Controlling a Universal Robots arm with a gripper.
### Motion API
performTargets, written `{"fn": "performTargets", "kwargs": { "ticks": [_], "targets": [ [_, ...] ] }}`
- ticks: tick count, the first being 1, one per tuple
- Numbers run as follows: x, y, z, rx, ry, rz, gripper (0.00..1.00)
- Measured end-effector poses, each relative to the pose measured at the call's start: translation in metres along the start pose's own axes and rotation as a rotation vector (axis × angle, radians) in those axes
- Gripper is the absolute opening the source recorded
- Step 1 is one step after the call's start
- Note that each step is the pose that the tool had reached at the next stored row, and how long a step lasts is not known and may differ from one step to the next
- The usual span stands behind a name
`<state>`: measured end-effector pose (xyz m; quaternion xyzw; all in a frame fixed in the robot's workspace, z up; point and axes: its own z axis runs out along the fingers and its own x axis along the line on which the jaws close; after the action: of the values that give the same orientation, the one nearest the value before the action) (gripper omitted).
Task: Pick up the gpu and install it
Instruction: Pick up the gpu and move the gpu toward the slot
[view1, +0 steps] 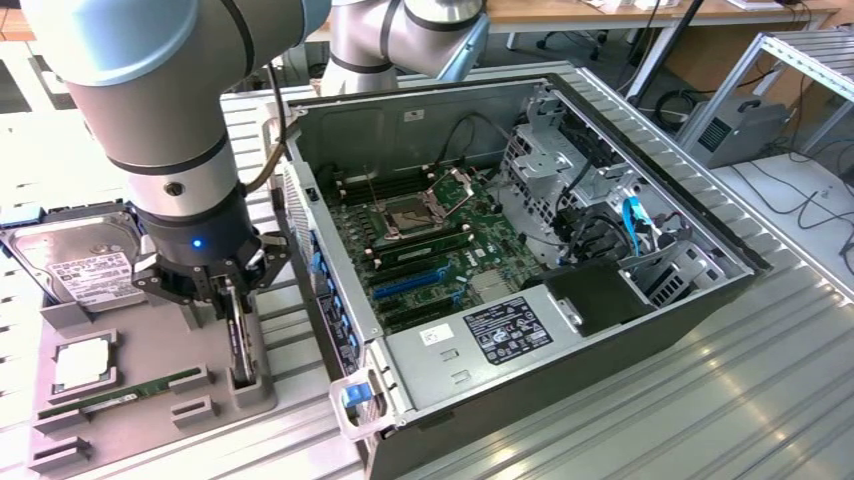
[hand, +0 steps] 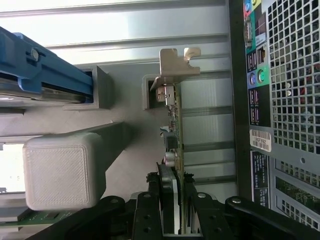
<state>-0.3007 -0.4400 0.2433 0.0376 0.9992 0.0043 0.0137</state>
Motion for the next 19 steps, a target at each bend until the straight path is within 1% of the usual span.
{"fn": "performTargets", "kwargs": {
  "ticks": [19],
  "targets": [
    [0.0, 0.0001, -0.0112, -0.0001, -0.0001, 0.0, 0.29]
  ]
}}
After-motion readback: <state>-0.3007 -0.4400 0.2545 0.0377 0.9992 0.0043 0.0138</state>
